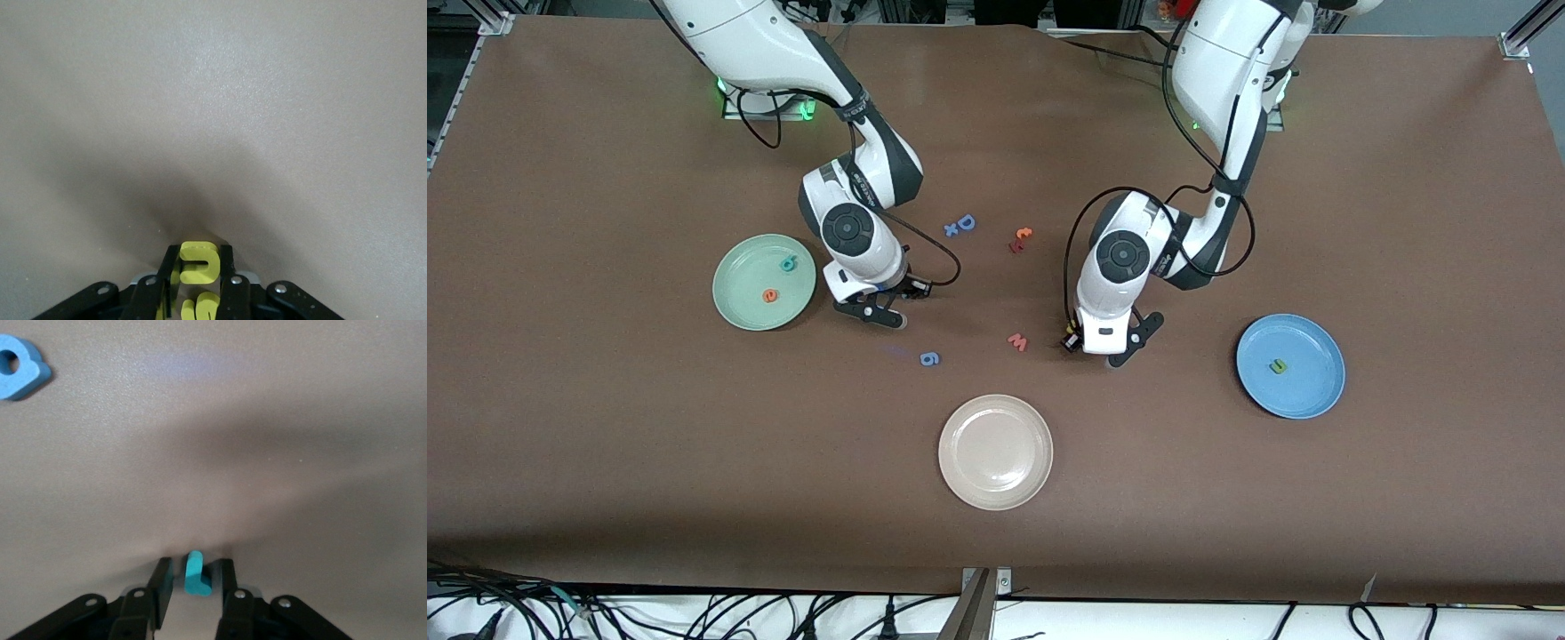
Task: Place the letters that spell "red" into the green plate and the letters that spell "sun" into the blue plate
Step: 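Grasp the teal l with the right gripper while the left grasps yellow u, then drop the teal l on the green plate while the left drops u on blue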
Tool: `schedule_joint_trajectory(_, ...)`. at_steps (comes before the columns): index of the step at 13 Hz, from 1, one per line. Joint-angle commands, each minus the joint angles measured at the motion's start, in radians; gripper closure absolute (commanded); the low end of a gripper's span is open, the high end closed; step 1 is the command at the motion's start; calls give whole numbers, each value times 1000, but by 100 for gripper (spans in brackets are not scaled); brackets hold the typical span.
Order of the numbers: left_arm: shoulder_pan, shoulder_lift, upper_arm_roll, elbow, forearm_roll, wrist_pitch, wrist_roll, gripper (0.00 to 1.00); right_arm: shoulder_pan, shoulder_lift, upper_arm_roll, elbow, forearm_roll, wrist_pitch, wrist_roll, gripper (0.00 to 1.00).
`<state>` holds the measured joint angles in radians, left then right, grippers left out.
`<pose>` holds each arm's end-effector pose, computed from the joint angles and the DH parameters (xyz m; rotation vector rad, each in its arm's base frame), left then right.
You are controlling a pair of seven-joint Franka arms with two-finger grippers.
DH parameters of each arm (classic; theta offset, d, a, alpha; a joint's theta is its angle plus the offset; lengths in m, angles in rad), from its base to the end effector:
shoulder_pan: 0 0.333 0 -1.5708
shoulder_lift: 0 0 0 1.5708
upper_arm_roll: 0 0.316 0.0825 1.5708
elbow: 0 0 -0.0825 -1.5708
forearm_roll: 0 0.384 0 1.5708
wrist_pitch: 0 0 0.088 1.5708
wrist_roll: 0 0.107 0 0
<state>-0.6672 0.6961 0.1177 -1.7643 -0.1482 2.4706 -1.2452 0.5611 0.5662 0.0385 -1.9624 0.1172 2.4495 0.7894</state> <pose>0.5613 -0.3502 0.1729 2.8806 1.1897 -0.0046 0.5012 0.3422 0.1754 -3.0838 0.4475 0.1870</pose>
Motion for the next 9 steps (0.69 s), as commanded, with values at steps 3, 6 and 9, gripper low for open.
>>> schedule_joint_trajectory(3,14,-58,60,-20,35,-82,259,96,13,11,-8,11,2,-1,2,99)
schedule_joint_trajectory(6,41,-128,131,-23,33,-205,525,95,6,-38,-38,23,-2,-94,-67,100)
schedule_joint_trajectory(9,125,-176,137,-26,33,-280,810,96,5,-113,-133,27,-5,-251,-282,100)
